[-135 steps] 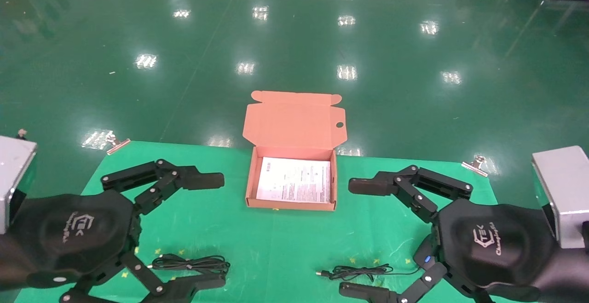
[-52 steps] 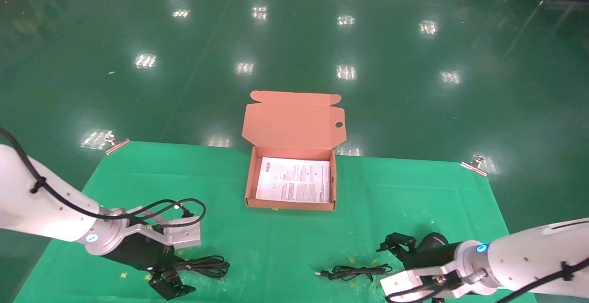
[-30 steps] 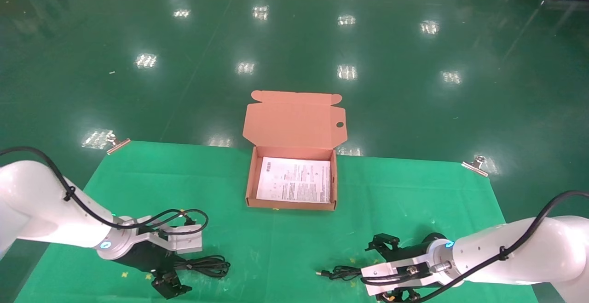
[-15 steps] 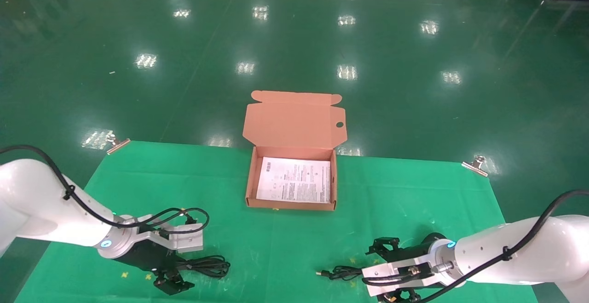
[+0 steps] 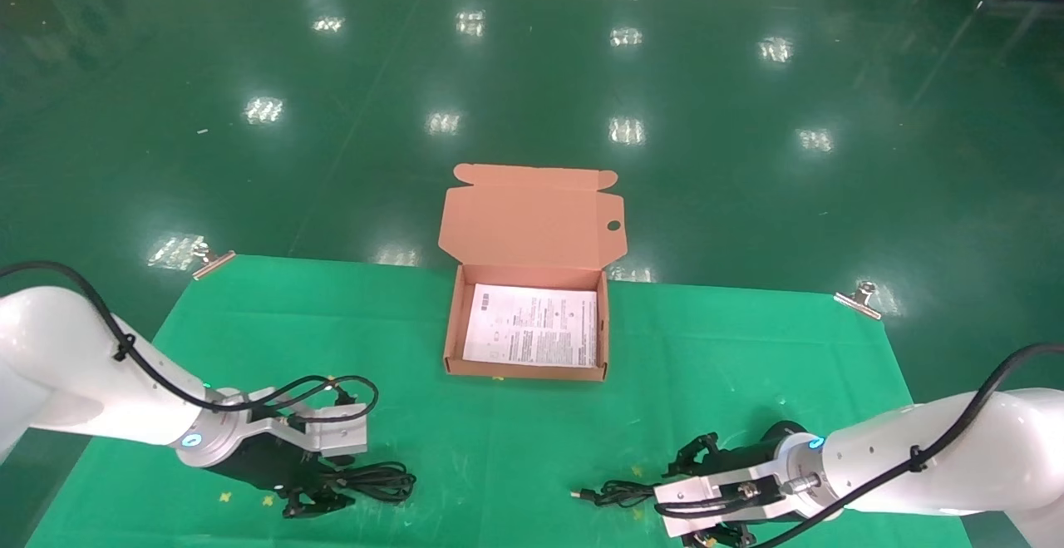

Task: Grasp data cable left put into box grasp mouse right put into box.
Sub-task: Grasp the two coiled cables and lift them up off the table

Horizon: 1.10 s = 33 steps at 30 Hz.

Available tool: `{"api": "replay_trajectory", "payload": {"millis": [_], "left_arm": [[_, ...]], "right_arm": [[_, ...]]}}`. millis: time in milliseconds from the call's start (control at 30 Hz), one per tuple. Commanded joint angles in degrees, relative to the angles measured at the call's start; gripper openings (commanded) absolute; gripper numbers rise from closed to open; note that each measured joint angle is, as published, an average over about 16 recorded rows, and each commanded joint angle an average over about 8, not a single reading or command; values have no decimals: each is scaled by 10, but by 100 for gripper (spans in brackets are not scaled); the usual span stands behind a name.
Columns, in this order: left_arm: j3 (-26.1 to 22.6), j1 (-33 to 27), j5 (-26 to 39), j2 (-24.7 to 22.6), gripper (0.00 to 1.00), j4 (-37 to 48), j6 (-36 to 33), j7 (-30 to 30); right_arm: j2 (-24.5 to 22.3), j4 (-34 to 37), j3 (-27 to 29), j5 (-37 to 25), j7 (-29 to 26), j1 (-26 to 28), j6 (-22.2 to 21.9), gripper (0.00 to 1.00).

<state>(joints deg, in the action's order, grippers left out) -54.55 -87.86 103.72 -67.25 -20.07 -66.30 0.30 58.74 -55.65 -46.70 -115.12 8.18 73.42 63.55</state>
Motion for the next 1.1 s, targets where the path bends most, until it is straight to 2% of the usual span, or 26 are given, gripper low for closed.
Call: {"api": "replay_trajectory", "payload": {"millis": [33, 933, 1100], "left_arm": [[0, 0, 0, 0, 0, 0, 0, 0], [0, -2, 0, 1, 0, -4, -2, 1], [3, -18, -3, 13, 0, -28, -11, 11]], "right_arm": [[0, 0, 0, 0, 0, 0, 0, 0], [-1, -2, 0, 1, -1, 0, 1, 0], [-14, -14, 10, 9, -14, 9, 6, 0]]}}
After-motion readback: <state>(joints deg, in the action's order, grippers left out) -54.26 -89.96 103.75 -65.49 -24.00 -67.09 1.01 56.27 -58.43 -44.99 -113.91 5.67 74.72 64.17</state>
